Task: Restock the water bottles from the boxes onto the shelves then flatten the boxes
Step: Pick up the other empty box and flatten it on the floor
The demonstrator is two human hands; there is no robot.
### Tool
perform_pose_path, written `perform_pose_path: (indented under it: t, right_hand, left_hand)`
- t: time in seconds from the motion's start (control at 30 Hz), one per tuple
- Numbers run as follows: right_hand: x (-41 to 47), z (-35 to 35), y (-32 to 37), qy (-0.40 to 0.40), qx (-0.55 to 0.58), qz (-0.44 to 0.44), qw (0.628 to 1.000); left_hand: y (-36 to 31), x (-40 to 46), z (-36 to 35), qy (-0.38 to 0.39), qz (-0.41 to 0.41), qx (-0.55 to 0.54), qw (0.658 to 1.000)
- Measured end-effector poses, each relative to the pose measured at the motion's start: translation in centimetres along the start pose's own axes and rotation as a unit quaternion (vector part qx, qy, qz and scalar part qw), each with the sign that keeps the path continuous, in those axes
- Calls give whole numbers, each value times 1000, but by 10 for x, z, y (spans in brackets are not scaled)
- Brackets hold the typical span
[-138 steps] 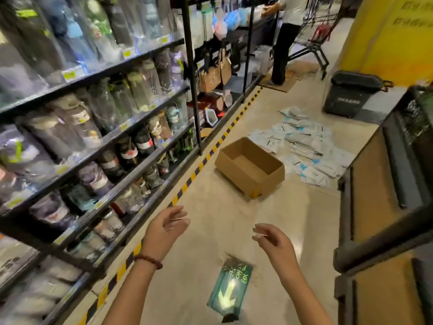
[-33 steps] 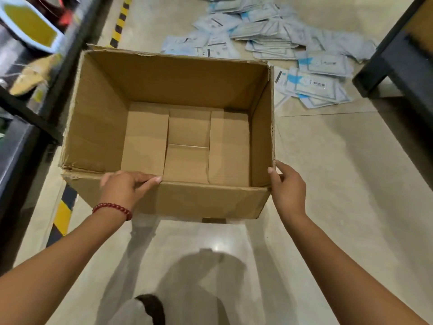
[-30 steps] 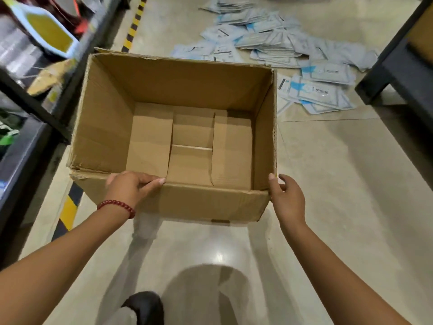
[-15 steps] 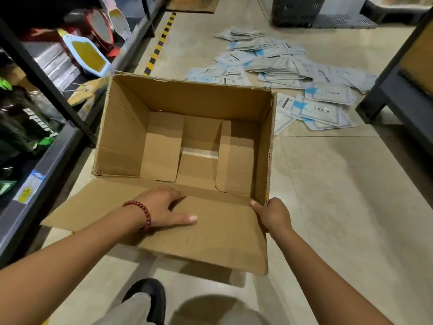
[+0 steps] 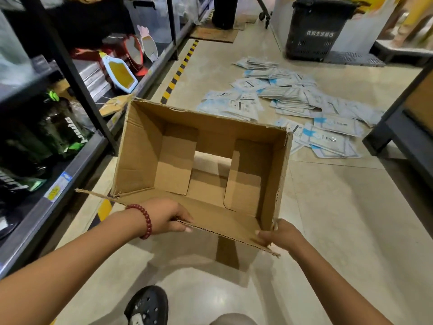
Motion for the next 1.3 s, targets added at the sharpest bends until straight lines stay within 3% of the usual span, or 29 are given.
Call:
perform_pose_path:
  t: [0.07,0.17,0.27,0.47,0.8,0.93,1.03,1.1,1.2,1.3]
  right_hand:
    - [-9,32,23,-77,15,75,994]
    - [-34,91,68,-239,2,169,956]
    - [-45,130,107,-312,17,236,920]
    - [-8,151,153,-311,-75,253,913]
    - [22,155,167,-284,-126,162,937]
    - [25,145,167,-280,-42,168,944]
    - [24,134,167,-248,86,199,944]
    - [26,134,164,-260,102,176,944]
    - [28,143,160,-298,31,118,947]
    - [30,145,160,-273,-95,71,955]
  left_hand:
    - [2,6,8,-27,11,12,1000]
    - [1,11,19,-65,17,61,996]
    - [2,10,20,-81,16,74,994]
    - [-1,2,0,-77,-2,77,994]
    - [-7,-11,-20,-77,-37,97,992]
    - [-7,-14,-17,-114,-30,136,984]
    - [-5,-13,-19,-100,-20,146,984]
    - [-2,-11,-23,-83,-11,156,984]
    - [0,-10,-31,-61,-5,162,985]
    - [-1,-12,-33,-58,-13,163,985]
Point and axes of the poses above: each hand's wrist, its own x-axis towards the middle knuckle, its own z-axis out of the back of the hand, y = z × x, the point moved 9 cm from there along x, towards the middle knuckle, and after that the axes turned 1 degree about z, right-handed, at the moved point
